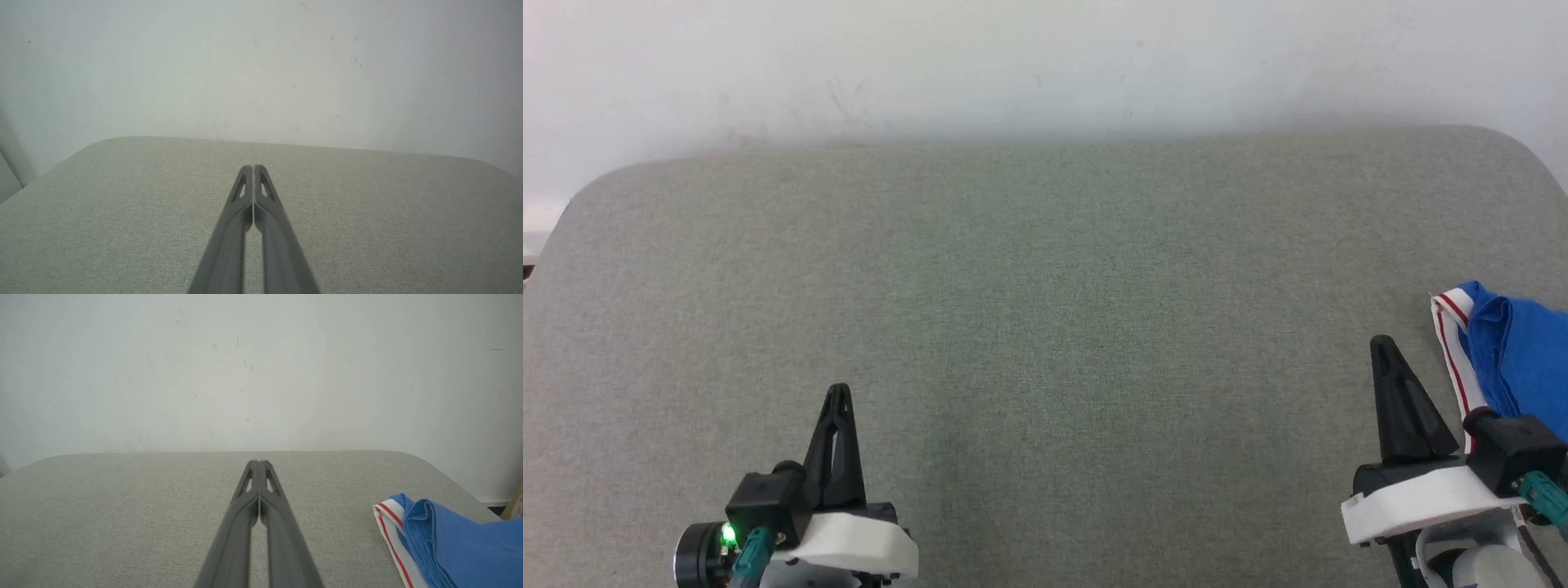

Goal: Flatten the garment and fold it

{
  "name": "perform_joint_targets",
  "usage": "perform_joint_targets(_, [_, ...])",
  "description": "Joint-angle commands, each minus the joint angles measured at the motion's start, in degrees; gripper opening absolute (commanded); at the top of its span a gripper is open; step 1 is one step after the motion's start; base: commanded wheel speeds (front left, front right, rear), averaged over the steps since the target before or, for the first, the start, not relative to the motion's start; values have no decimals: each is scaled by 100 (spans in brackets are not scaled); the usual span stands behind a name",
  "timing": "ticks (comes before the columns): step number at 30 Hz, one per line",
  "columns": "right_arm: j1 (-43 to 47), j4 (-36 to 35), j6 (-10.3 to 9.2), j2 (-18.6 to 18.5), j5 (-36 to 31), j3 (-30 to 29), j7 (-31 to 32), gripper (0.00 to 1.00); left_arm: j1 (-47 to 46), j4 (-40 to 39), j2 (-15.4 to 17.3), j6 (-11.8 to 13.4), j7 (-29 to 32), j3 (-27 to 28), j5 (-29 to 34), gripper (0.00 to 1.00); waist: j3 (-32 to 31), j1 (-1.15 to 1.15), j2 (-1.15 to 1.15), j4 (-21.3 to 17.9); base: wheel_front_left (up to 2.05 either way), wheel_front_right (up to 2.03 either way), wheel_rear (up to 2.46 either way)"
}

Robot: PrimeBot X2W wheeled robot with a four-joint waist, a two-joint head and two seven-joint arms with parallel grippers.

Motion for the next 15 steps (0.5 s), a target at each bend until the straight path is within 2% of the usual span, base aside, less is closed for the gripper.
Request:
perform_joint_targets(1, [10, -32, -1, 3, -57, 26, 40, 0, -24, -22, 0, -59, 32, 23, 40, 0, -3, 0, 0, 0, 0, 0, 0])
perform_joint_targets(15, [20, -86, -2, 6, -131, 59, 187, 0, -50, -45, -1, -123, 184, 69, 122, 0, -24, 0, 0, 3, 0, 0, 0])
